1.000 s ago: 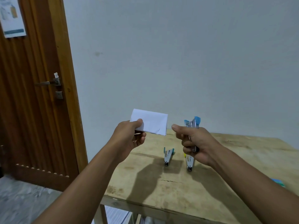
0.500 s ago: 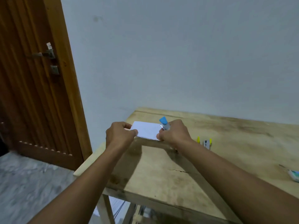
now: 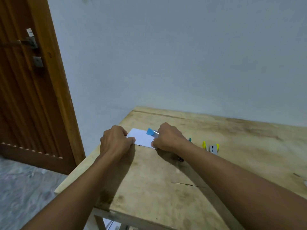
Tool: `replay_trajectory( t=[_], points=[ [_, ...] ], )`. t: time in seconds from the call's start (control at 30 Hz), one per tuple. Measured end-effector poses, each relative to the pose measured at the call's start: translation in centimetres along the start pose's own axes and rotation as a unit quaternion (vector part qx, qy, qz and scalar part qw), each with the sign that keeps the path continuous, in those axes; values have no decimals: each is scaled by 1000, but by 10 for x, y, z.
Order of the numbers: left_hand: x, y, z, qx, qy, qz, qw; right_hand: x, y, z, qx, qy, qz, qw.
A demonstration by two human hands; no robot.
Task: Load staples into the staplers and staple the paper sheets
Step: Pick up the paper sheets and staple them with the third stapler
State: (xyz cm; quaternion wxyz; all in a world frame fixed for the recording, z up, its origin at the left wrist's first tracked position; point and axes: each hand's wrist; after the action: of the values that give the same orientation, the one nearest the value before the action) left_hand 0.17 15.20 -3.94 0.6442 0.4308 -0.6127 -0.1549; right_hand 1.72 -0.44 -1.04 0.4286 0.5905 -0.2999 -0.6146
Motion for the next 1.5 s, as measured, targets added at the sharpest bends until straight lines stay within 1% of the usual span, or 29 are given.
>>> replay_trajectory(
  t=[0.03, 0.1, 0.17, 0.23, 0.27, 0.3, 0.33, 0.4, 0.43, 0.47, 0.5, 0.57, 0.63, 0.77, 0.9, 1.0, 1.1, 1.2, 1.3, 1.4, 1.5],
  points=[
    [1, 2, 1, -11, -5, -2, 1000, -1, 3, 1, -12, 3, -21, 1000],
    [2, 9, 3, -29, -4, 6, 1000, -4, 14, 8, -43, 4, -121, 992],
    [8, 20, 11, -24, -18, 23, 999, -6, 33, 19, -66, -5, -243, 968],
    [22, 30, 27, -18, -50, 42, 998, -3, 55, 33, -82, -21, -347, 934],
    [32, 33, 37, -33, -62, 59, 996, 1, 66, 40, -88, -28, -389, 917],
    [42, 34, 47, -65, -72, 83, 992, 5, 76, 46, -90, -32, -418, 903],
    [54, 33, 59, -115, -78, 120, 983, 10, 85, 54, -88, -29, -434, 896],
    [80, 26, 84, -222, -78, 235, 943, 21, 99, 66, -64, -9, -440, 896],
    [93, 22, 97, -265, -73, 293, 916, 26, 104, 72, -41, 0, -434, 900],
    [106, 15, 112, -291, -74, 333, 894, 33, 110, 82, -15, 4, -425, 905],
    [118, 8, 123, -298, -79, 361, 880, 39, 114, 90, 12, 3, -411, 912],
    [139, -10, 140, -280, -83, 387, 875, 53, 123, 105, 76, -20, -363, 929],
    [152, -30, 150, -255, -76, 400, 877, 71, 133, 117, 121, -42, -331, 935],
    [167, -52, 165, -252, -55, 416, 872, 103, 143, 129, 118, -68, -352, 926],
    [176, -74, 175, -253, -32, 415, 873, 137, 136, 121, 146, -94, -334, 926],
    [174, -92, 174, -258, -31, 380, 887, 159, 121, 112, 152, -120, -319, 928],
    [170, -107, 174, -256, -39, 330, 908, 175, 107, 104, 155, -144, -325, 922],
    [168, -116, 174, -245, -57, 286, 925, 187, 97, 94, 150, -164, -313, 923],
    [168, -118, 171, -228, -93, 224, 943, 192, 90, 88, 158, -185, -289, 926],
    [169, -118, 169, -227, -121, 162, 953, 194, 86, 86, 149, -194, -302, 921],
    [169, -118, 170, -226, -134, 127, 956, 198, 85, 85, 149, -189, -314, 918]
  ],
)
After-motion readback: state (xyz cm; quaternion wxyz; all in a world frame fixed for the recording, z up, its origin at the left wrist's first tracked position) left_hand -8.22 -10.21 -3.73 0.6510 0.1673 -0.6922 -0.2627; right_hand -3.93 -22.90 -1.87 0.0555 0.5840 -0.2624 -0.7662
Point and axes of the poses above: each hand's wrist, its own z-axis away from the middle knuckle, its own y-axis out of the back of the hand, x = y × z, and after that the axes turned 5 degrees about -x, right-handed
